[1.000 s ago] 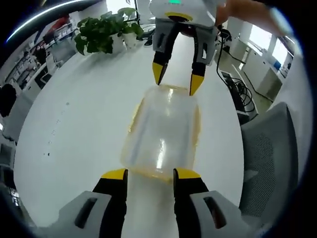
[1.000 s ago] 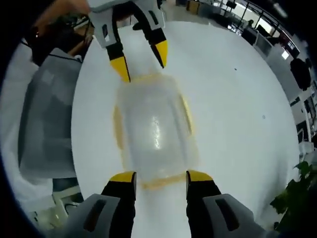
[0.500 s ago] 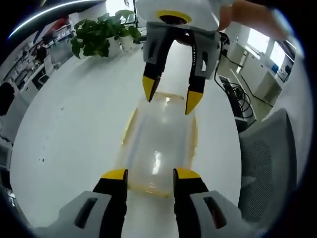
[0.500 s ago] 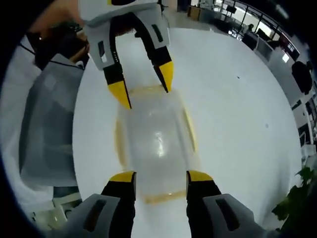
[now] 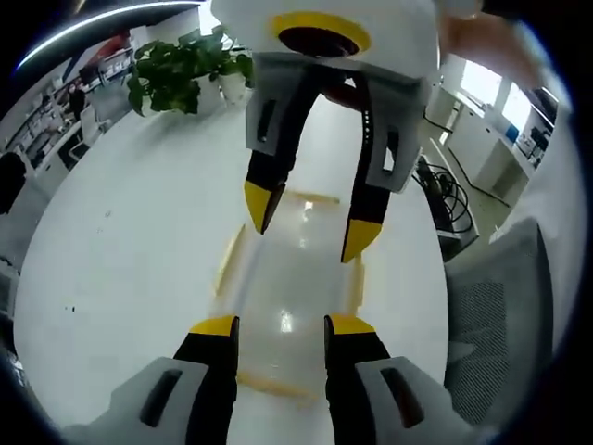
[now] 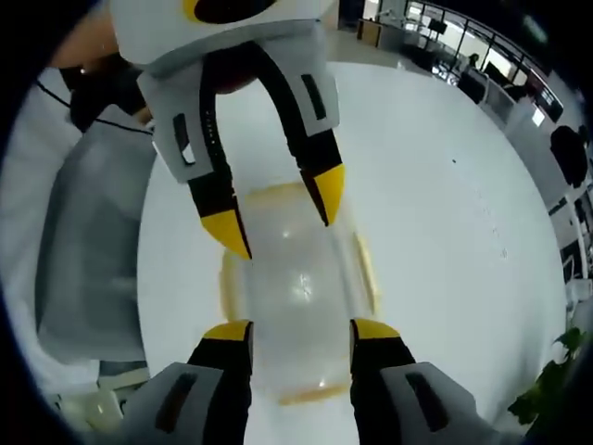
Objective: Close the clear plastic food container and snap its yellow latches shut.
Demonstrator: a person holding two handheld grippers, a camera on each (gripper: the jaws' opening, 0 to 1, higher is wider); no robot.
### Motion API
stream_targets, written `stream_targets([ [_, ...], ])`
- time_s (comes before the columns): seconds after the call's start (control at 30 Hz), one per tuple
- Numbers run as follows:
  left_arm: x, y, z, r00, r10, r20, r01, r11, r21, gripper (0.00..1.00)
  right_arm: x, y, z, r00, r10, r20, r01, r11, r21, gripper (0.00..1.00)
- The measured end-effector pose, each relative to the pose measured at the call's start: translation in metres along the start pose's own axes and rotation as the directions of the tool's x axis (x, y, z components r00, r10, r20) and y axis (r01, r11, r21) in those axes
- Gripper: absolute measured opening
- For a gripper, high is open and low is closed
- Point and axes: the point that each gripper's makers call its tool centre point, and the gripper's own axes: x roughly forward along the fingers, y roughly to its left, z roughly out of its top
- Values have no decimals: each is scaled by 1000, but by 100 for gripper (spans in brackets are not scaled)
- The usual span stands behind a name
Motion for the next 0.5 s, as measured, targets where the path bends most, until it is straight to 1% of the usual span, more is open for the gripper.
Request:
stream_targets([
  [0.13,1,0,2,1000,2,5,-2,1000,-6,36,1,-1,1,1000,-2,5,2,1000,-1,40],
  [0.23,2,-3,2,1000,1,7,-1,1000,-11,36,1,-1,2,1000,-3,14,3,1000,2,40],
  [0.3,4,-4,1,1000,-1,-1,1,1000,-14,36,1,-3,3,1000,-8,13,8,1000,2,40],
  [0.5,4,-9,3,1000,-3,9,4,1000,-28,36,0,-7,8,1000,-14,26,14,1000,6,40],
])
